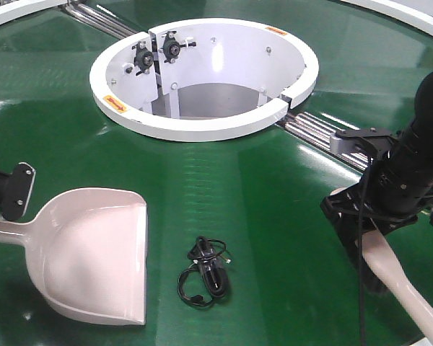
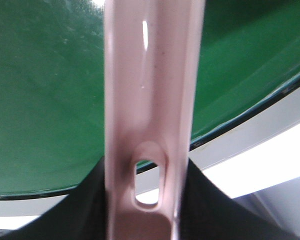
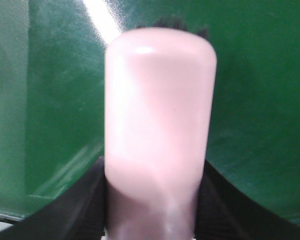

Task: Clean and inspect green conveyor with broom and dustpan
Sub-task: 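Slide the dustpan with the left gripper toward the black cable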

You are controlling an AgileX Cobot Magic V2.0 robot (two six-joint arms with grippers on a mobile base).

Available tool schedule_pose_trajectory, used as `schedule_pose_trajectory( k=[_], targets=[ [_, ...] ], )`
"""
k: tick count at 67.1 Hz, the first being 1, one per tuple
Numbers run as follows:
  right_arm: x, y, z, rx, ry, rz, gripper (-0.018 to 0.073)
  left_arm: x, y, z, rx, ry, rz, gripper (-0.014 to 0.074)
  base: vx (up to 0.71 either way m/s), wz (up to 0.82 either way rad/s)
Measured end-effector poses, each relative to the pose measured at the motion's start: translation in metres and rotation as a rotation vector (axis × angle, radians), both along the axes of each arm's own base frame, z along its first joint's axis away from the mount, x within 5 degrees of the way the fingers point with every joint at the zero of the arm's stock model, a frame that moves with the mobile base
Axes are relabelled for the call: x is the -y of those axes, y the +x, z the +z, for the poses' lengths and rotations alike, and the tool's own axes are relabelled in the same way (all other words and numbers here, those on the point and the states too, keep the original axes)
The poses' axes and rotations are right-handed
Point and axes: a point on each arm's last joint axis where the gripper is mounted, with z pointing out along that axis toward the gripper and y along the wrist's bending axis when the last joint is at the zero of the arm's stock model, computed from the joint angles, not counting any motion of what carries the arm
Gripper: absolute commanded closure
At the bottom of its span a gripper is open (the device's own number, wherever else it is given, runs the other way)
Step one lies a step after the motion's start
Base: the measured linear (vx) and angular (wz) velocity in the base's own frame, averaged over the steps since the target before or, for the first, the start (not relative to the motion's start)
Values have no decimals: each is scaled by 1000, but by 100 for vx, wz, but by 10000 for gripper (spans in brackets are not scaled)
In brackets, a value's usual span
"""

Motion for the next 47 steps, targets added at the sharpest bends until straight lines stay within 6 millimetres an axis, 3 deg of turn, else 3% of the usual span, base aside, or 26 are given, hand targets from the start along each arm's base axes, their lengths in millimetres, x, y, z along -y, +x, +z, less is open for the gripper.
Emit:
schedule_pose_trajectory(
  k=[47],
  targets=[
    [0,0,0,0,0,0,562,38,-3,-6,-28,82,-44,619,0,0]
  ],
)
